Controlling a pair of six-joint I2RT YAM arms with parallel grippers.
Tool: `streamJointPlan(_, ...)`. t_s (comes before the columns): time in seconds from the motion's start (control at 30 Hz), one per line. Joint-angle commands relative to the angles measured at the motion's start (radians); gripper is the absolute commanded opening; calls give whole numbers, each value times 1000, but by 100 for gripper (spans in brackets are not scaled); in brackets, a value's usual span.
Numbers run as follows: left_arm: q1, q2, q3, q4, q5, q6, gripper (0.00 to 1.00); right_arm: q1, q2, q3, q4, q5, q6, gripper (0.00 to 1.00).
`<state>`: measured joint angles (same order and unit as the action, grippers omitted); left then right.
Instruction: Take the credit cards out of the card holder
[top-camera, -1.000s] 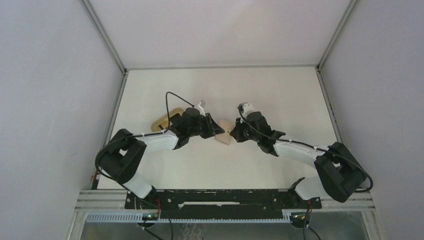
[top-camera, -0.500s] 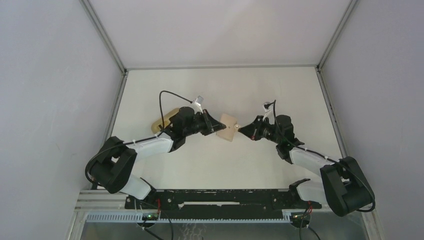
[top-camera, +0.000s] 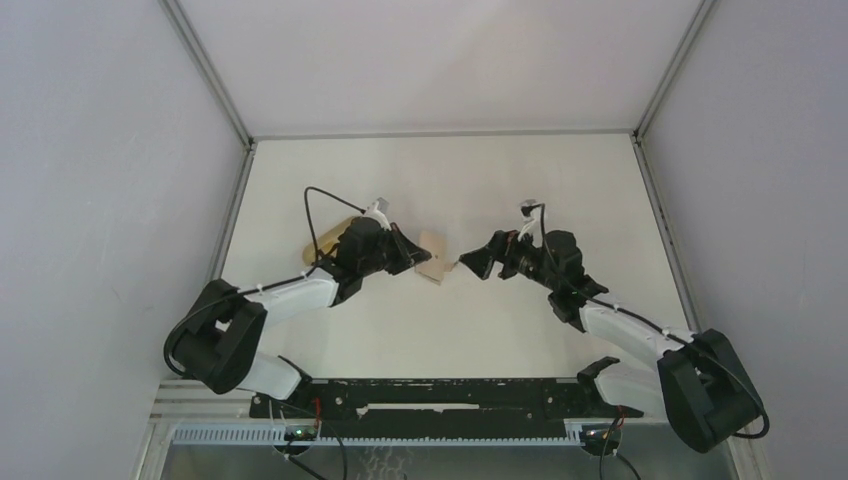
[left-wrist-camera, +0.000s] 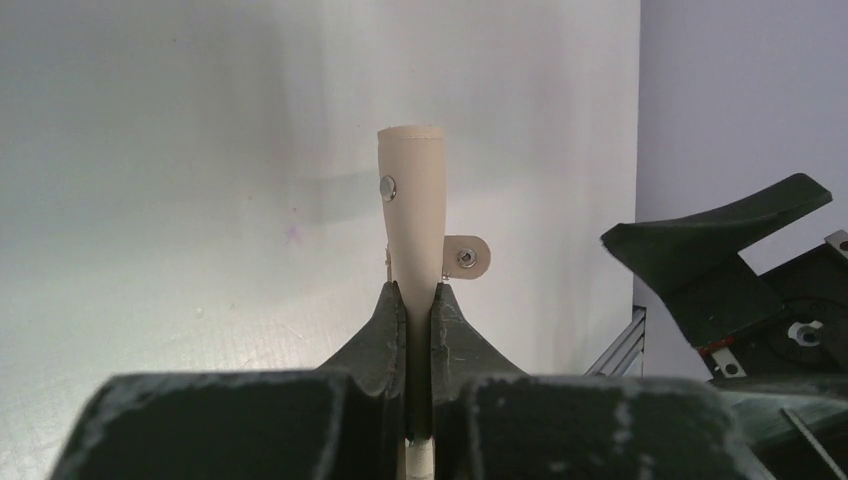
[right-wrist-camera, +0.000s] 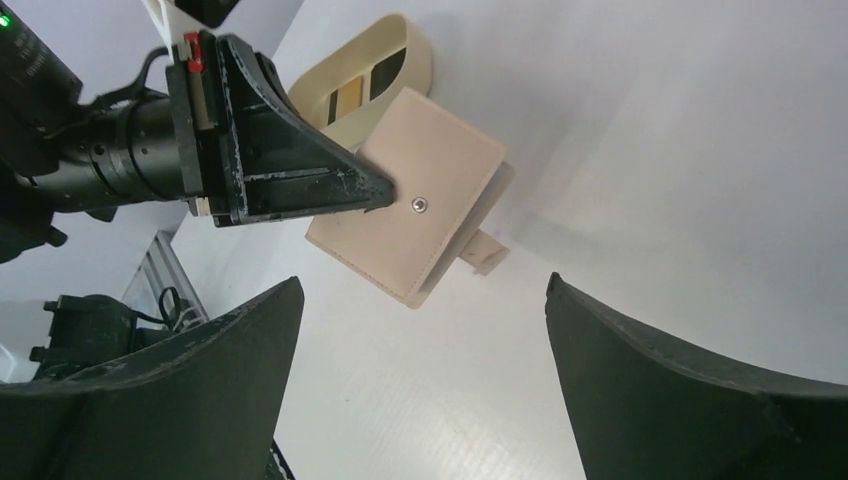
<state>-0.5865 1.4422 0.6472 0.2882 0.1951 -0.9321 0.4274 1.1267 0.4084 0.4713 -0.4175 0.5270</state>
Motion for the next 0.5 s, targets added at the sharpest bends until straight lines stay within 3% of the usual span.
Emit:
streamJointPlan(0.0,-2,-67,-4,56,-5,12,0,95,53,102,-87,158,-69,100)
streamJointPlan(0.47,7,-75,-73,267,95,-101,0,55,242,132,30,136,72,75)
